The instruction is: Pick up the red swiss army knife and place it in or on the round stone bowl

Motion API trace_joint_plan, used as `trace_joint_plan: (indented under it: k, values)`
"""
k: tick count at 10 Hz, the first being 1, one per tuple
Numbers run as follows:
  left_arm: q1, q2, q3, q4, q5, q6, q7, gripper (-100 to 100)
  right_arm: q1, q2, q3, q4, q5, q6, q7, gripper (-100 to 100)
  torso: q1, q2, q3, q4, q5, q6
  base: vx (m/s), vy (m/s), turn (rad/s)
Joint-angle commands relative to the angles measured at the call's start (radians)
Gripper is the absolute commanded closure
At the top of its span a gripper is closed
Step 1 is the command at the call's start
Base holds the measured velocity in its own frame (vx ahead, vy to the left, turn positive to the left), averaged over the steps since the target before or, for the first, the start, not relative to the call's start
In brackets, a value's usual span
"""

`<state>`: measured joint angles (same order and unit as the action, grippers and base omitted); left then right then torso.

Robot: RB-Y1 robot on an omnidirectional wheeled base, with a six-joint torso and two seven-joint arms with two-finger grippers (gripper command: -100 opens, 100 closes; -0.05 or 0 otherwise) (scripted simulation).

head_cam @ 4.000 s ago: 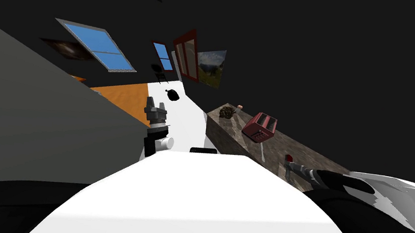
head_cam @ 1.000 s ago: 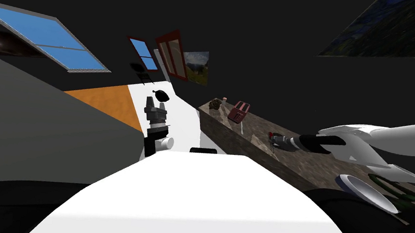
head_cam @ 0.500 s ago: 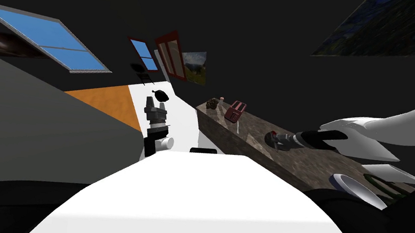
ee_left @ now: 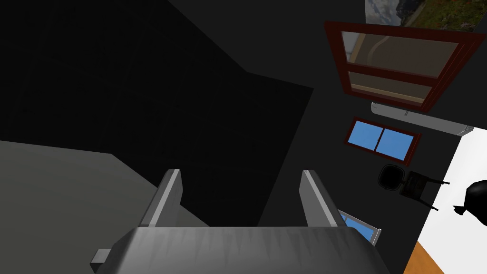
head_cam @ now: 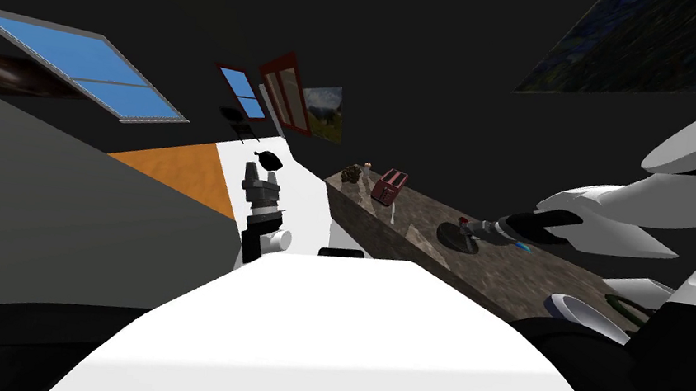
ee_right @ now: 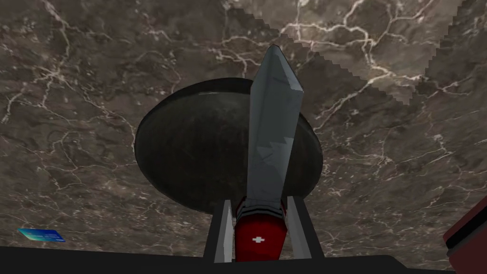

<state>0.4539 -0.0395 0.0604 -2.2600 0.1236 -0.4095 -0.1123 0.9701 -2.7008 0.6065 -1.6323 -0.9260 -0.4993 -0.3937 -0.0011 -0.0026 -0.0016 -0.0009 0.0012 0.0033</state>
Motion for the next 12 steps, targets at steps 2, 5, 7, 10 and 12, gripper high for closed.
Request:
trace_joint_plan:
  k: [2,5,7,10,12]
  values:
    - [0.000,0.000,0.000,0.000,0.000,0.000,0.000,0,0.020,-0.052,0.022,0.017,-0.029,-0.015,-0.009,100,0.000,0.001,0.000,0.000,0.000,0.000,-0.014,-0.100,0.022]
    - [0.000,0.000,0.000,0.000,0.000,0.000,0.000,0,0.012,-0.037,0.018,0.009,-0.023,-0.007,-0.002,-100,0.005,0.000,0.000,0.000,0.001,0.000,-0.001,-0.021,0.004]
    - [0.000,0.000,0.000,0.000,0.000,0.000,0.000,0,0.012,-0.037,0.018,0.009,-0.023,-0.007,-0.002,-100,0.007,0.000,0.000,0.000,0.001,0.000,0.000,0.000,0.000]
    - [0.000,0.000,0.000,0.000,0.000,0.000,0.000,0,0.062,-0.077,-0.011,0.059,-0.002,-0.057,-0.052,-100,0.007,0.000,0.000,0.000,0.001,0.000,0.008,0.005,-0.119]
    - [0.000,0.000,0.000,0.000,0.000,0.000,0.000,0,0.065,-0.077,-0.011,0.107,-0.002,-0.076,-0.063,-100,0.009,-0.001,-0.001,0.000,0.001,0.000,0.023,0.027,-0.152]
